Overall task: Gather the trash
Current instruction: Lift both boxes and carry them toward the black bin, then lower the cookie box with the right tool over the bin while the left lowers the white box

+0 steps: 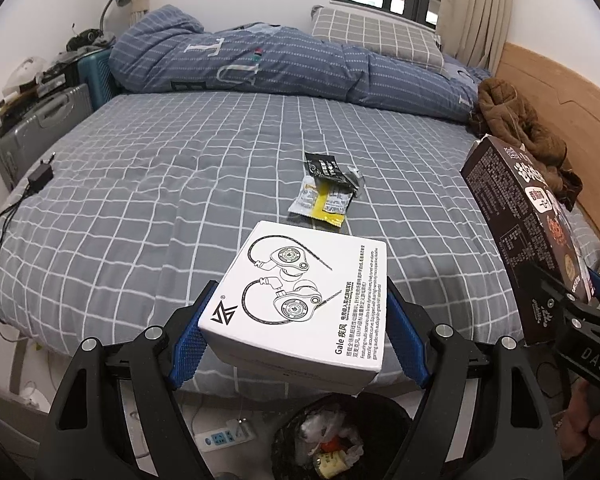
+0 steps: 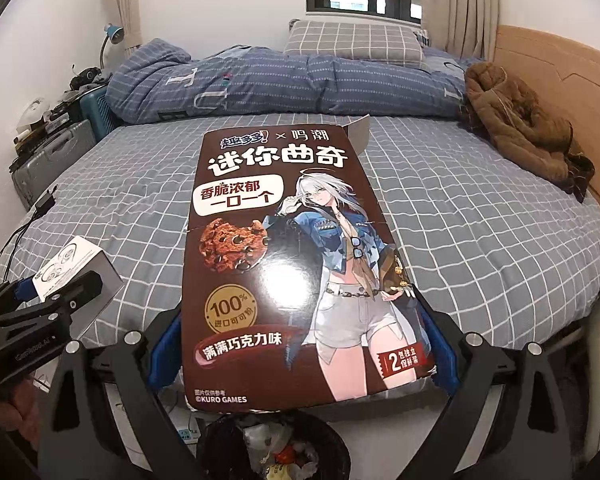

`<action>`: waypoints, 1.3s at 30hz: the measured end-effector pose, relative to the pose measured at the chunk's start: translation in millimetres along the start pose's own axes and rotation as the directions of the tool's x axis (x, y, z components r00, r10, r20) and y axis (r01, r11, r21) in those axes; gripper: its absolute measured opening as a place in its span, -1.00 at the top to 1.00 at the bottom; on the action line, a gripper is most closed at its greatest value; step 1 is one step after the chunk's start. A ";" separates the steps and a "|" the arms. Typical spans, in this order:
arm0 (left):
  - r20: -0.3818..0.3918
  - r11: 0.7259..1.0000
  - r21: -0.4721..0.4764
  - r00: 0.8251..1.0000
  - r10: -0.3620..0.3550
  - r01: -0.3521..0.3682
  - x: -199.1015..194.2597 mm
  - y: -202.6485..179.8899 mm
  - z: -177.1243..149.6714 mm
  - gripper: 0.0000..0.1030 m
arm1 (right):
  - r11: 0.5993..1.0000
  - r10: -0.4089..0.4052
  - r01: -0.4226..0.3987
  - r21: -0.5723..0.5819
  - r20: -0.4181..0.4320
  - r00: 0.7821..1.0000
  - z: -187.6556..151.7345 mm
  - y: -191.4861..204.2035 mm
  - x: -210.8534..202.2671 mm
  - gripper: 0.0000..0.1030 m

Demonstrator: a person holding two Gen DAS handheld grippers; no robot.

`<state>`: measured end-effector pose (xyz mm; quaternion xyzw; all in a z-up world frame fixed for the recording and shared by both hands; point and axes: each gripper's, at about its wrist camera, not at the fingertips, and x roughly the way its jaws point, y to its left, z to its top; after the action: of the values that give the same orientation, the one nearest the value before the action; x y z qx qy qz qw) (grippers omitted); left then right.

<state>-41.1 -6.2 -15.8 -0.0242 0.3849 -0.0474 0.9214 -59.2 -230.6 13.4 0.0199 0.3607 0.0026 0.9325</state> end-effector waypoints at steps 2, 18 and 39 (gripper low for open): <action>-0.003 1.000 0.001 1.000 -0.002 0.002 -2.7 -0.6 -5.1 -0.48 | 1.000 0.003 -0.003 0.001 -0.002 1.000 -4.6 0.8 -3.4 -0.77; -0.034 1.000 0.009 0.999 0.004 -0.004 -21.3 -6.0 -43.3 -0.48 | 1.000 0.009 -0.009 0.009 -0.034 0.999 -46.9 4.9 -26.5 -0.77; -0.123 1.000 0.000 0.992 0.016 -0.016 -34.9 -2.5 -103.3 -0.48 | 1.000 -0.005 0.006 0.003 -0.146 0.989 -118.2 6.2 -42.2 -0.77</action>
<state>-139.1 -5.8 -63.5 -0.0183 0.4413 -0.0412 0.8962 -169.9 -221.0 -45.3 0.0204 0.4280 0.0007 0.9036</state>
